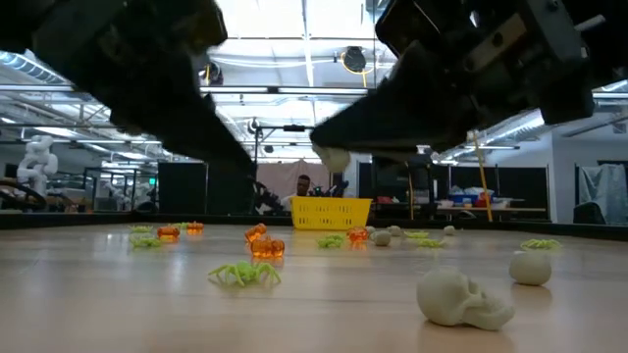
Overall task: Sort Halloween decoration
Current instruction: Put the white skull toy into the green bin
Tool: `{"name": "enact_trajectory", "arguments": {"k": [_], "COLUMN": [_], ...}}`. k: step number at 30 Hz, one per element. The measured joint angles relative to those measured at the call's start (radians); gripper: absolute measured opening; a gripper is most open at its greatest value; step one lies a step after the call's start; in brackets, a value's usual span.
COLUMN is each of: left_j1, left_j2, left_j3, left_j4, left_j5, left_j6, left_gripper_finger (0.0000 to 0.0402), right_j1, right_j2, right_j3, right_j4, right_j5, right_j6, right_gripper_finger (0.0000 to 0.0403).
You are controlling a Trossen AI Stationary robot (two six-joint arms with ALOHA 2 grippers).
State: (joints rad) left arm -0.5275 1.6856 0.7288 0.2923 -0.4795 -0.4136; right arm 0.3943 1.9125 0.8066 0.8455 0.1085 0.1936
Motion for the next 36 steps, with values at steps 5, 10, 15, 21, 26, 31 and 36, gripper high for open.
{"name": "enact_trajectory", "arguments": {"k": [5,10,15,21,26,31,36], "left_j1": [-0.031,-0.022,-0.006,0.016,0.018,0.018,0.018], "left_j2": [0.045,0.093,0.129,0.154,0.154,0.154,0.154], "left_j3": [0.001,0.001,0.007,0.008,0.008,0.008,0.008], "left_j4": [0.220,0.330,0.368,0.492,0.506,0.509,0.515], "left_j5": [-0.031,-0.030,-0.049,-0.032,-0.020,-0.020,-0.021], "left_j6": [0.000,-0.001,-0.034,0.016,0.035,0.035,0.060], "left_gripper_finger": [0.0182,0.0182,0.0182,0.0182,0.0182,0.0162,0.0106], "right_j1": [-0.015,-0.022,-0.022,-0.022,-0.022,-0.022,-0.022], "right_j2": [0.000,0.000,0.000,0.000,0.000,0.000,0.000], "right_j3": [0.000,0.000,0.000,0.000,0.000,0.000,0.000], "right_j4": [0.074,0.159,0.189,0.205,0.211,0.213,0.213], "right_j5": [0.003,0.031,0.053,0.055,0.063,0.079,0.079], "right_j6": [-0.010,-0.043,-0.060,-0.073,-0.086,-0.098,-0.101], "right_gripper_finger": [0.0000,0.0000,0.0000,0.0000,0.0000,0.0000,0.0000]}}
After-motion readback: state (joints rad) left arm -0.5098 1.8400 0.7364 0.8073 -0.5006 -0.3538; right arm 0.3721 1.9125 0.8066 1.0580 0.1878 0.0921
